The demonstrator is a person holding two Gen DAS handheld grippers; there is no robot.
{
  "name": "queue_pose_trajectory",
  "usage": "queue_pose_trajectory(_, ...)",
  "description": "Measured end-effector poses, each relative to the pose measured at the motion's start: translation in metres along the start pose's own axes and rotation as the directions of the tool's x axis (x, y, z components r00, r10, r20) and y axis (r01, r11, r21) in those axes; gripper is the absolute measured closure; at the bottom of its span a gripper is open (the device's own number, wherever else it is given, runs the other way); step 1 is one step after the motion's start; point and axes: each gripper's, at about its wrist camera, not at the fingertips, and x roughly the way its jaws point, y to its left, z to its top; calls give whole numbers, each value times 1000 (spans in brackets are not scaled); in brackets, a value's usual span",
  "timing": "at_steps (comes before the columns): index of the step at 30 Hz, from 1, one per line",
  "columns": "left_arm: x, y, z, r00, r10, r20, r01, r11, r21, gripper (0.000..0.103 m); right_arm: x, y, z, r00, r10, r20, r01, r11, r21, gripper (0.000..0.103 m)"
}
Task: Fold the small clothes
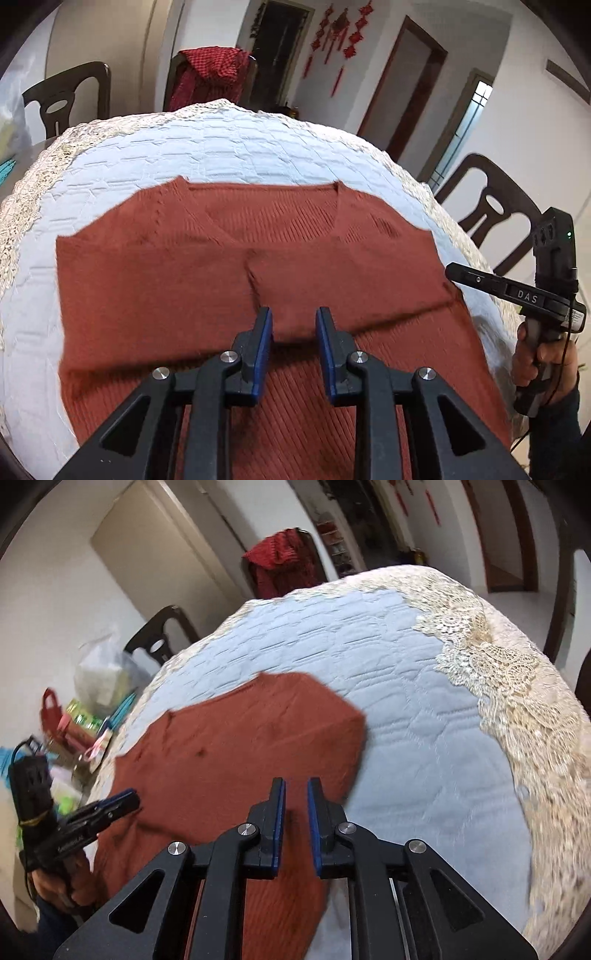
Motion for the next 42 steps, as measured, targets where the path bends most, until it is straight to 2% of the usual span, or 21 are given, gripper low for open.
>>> queue_pose_trajectory(2, 9, 0, -2, 999, 22, -23, -22, 1000, 12, 77, 5, 4, -7, 1000, -16, -26, 15, 999, -28, 91)
queue_pose_trajectory(7, 11, -2, -1, 999, 35, -16, -35, 999, 22, 77, 11, 5, -10, 999, -36, -36, 34, 998, -50, 91)
queue_pose_trajectory(13, -6, 3, -5, 998, 57, 11, -57, 998, -6, 77, 3, 12, -14, 997, -76, -29, 74, 994, -77, 91)
queue_pose_trajectory(18, -25, 13, -16, 994, 101, 27, -101, 995, -17, 76, -8, 14, -23, 998, -42, -39, 39, 997, -72, 88)
queue_pose_trajectory(19, -27, 15, -18, 993, 110, 30, -110, 994, -21, 76, -11, 14, -26, 998, -42, -40, 39, 997, -72, 85)
queue_pose_trajectory(22, -37, 23, -24, 990, 134, 43, -132, 990, -41, 67, -17, 13, -31, 999, -32, -32, 30, 998, -58, 71)
queue_pose_trajectory(23, -41, 26, -27, 989, 140, 48, -138, 989, -49, 67, -19, 13, -32, 999, -27, -31, 25, 998, -53, 69)
queue_pose_trajectory(32, -67, 58, -53, 980, 190, 62, -178, 970, -163, 62, -30, -1, -50, 999, -10, -49, 11, 1000, 19, 68)
queue_pose_trajectory(37, -72, 63, -69, 980, 194, 41, -183, 964, -195, 62, -34, 1, -63, 997, 43, -57, -41, 998, 48, 63)
queue_pose_trajectory(42, -80, 63, -88, 986, 163, 32, -151, 961, -232, 62, -39, 6, -80, 988, 130, -82, -124, 989, 77, 62)
